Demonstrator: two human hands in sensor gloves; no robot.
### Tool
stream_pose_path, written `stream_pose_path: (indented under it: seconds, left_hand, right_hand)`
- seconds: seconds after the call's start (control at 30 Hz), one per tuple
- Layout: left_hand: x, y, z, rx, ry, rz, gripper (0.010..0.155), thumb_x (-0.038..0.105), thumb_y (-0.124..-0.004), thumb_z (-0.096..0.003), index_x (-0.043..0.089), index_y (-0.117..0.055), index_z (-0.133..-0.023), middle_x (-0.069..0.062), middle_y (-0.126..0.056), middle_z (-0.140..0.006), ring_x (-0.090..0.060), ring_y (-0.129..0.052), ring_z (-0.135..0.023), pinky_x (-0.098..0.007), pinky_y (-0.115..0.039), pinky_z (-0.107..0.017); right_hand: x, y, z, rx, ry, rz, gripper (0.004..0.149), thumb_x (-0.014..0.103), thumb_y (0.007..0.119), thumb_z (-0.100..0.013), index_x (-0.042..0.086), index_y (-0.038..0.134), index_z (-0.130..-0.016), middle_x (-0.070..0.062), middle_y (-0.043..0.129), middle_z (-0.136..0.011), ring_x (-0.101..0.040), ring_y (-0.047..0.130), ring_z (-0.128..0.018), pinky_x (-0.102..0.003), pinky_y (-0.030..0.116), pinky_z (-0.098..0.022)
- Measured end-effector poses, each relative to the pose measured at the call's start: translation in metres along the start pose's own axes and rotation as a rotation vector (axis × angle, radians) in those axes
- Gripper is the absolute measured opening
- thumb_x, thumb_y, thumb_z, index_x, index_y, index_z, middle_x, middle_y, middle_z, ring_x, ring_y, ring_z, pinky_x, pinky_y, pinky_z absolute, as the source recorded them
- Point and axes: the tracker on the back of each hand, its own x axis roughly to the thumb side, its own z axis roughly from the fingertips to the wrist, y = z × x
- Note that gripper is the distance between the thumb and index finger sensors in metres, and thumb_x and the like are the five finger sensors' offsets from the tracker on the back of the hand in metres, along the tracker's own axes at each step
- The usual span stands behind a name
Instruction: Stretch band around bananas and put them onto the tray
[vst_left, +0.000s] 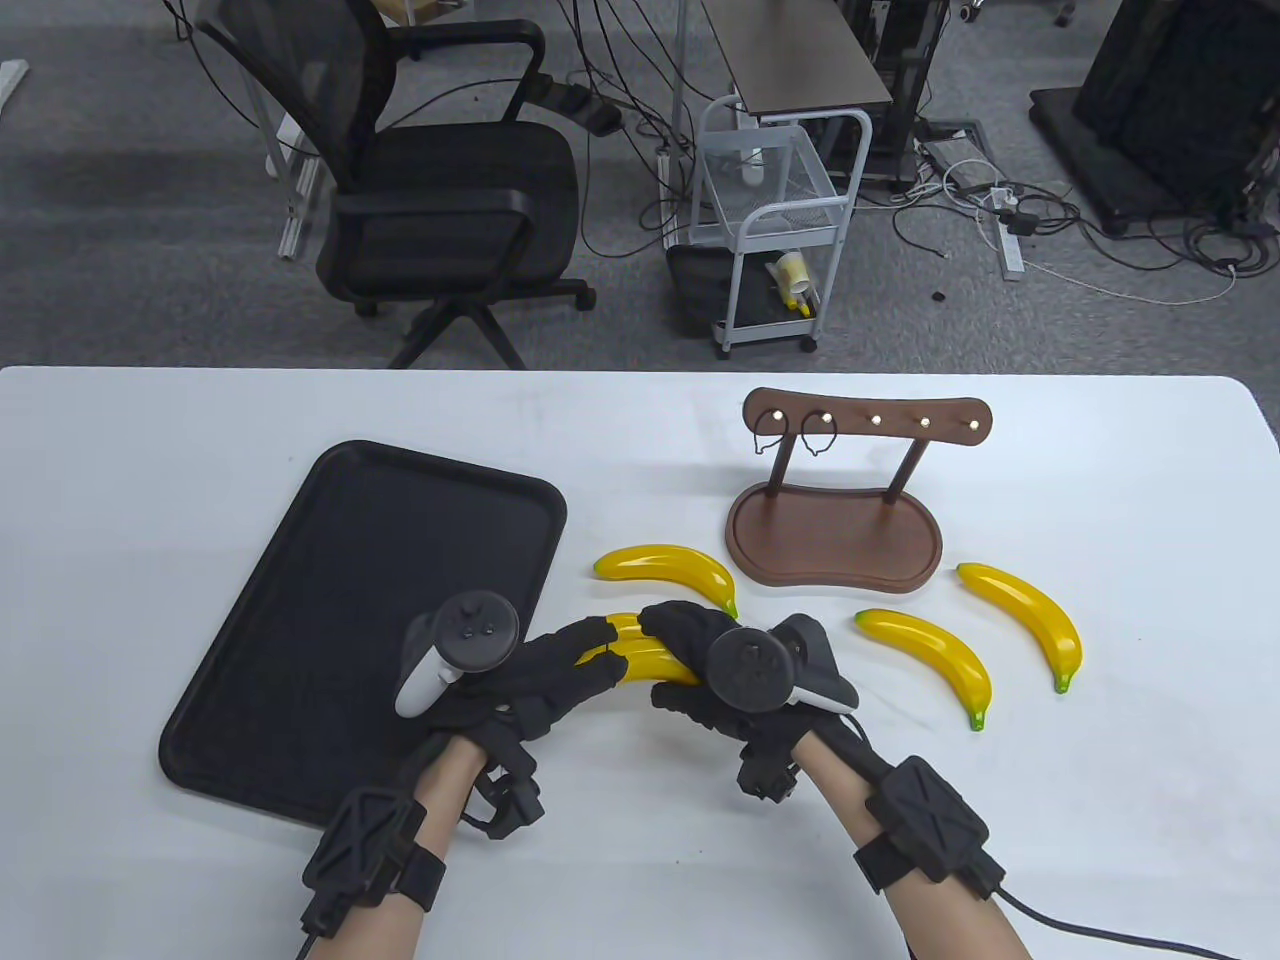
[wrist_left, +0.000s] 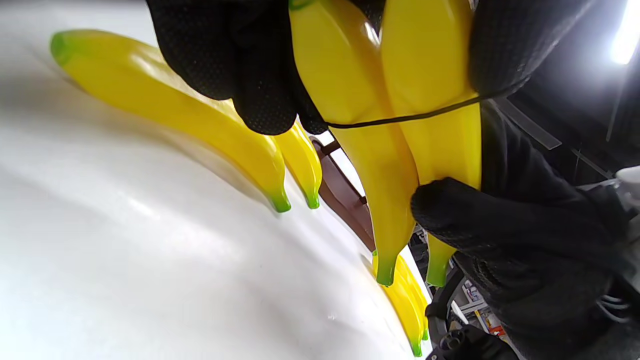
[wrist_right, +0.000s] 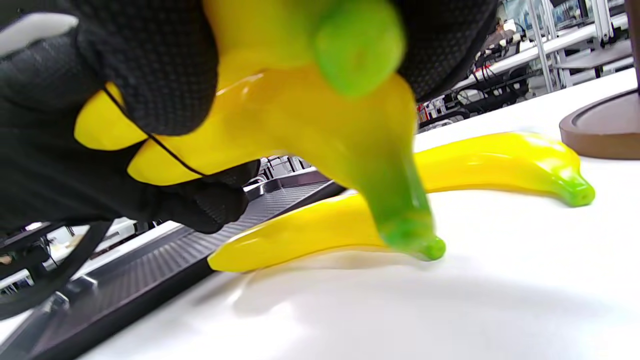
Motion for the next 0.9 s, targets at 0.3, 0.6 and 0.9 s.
stream_pose_path:
  seconds: [0.3, 0.6, 0.9]
  left_hand:
    - [0.01, 0.013, 0.009, 0.078, -0.038, -0.1, 0.079, 0.062, -0.067, -0.0607, 0.01, -0.047, -0.118, -0.013, -0.067, -0.119, -0.041, -0.075, -0.104, -0.059, -0.057, -0.081]
    - [0.016, 0.013, 0.01, 0.098, -0.074, -0.151, 0.079, 0.063, -0.068, -0.0586, 0.017, -0.044, -0.118, -0.007, -0.062, -0.122, -0.036, -0.071, -0.108, -0.055, -0.055, -0.084]
    - [0.023, 0.009, 0.011, 0.1, -0.113, -0.176, 0.078, 0.063, -0.069, -0.0576, 0.021, -0.042, -0.118, -0.003, -0.058, -0.124, -0.033, -0.069, -0.11, -0.053, -0.053, -0.086]
  right_hand:
    - [-0.021, -0.014, 0.002, 0.011, 0.04, -0.216, 0.085, 0.054, 0.077, -0.05, 0.009, 0.042, -0.114, -0.02, 0.054, -0.114, -0.046, 0.07, -0.096, -0.057, 0.072, -0.062]
    - [-0.031, -0.008, 0.002, 0.026, 0.052, -0.34, 0.093, 0.062, 0.073, -0.047, 0.008, 0.038, -0.115, -0.021, 0.05, -0.116, -0.048, 0.068, -0.097, -0.059, 0.07, -0.063]
    - [-0.031, -0.005, 0.001, 0.025, 0.023, -0.408, 0.096, 0.066, 0.071, -0.044, 0.01, 0.039, -0.115, -0.02, 0.052, -0.115, -0.047, 0.074, -0.093, -0.058, 0.072, -0.061]
